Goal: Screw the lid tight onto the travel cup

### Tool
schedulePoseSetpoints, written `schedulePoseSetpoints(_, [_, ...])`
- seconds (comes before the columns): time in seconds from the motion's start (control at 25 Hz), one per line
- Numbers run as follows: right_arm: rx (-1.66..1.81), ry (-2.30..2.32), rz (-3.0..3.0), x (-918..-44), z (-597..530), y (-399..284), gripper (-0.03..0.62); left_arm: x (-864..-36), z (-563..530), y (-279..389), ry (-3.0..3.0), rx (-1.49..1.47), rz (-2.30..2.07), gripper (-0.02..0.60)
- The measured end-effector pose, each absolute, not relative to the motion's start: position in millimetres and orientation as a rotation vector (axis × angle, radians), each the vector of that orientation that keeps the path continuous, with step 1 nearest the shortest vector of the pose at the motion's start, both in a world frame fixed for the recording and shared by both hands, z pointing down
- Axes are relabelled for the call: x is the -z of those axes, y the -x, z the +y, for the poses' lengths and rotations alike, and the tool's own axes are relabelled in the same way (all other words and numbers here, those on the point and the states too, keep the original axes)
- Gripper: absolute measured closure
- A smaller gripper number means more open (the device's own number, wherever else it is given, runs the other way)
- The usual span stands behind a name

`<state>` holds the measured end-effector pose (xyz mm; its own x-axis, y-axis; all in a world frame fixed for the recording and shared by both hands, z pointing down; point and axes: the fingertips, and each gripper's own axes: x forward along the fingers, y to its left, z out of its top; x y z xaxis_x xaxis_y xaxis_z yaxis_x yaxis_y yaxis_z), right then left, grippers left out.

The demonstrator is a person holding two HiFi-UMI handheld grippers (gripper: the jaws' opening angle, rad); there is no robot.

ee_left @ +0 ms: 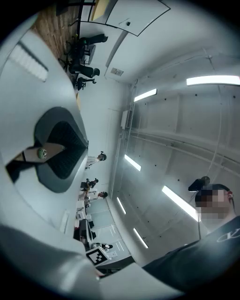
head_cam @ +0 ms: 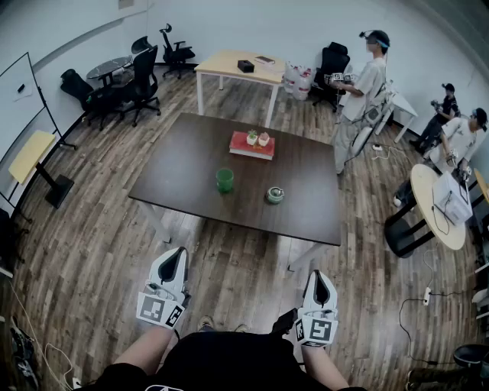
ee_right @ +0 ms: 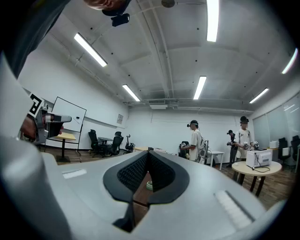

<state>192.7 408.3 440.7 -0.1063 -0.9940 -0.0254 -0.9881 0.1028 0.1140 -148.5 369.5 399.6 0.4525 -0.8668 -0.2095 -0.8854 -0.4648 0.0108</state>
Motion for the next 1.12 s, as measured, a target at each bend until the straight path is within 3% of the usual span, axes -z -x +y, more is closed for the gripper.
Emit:
schedulePoseSetpoints(0.72, [0.206, -2.033, -2.386, -435, 397, -192, 0.583, -409, 355, 131, 2.621, -0.268, 1.584, 0.581])
schedulePoseSetpoints(1.12, [0.233, -1.914, -2.473, -448, 328, -195, 0.585, -418, 303, 112, 2.583, -0.213, 1.607, 0.581])
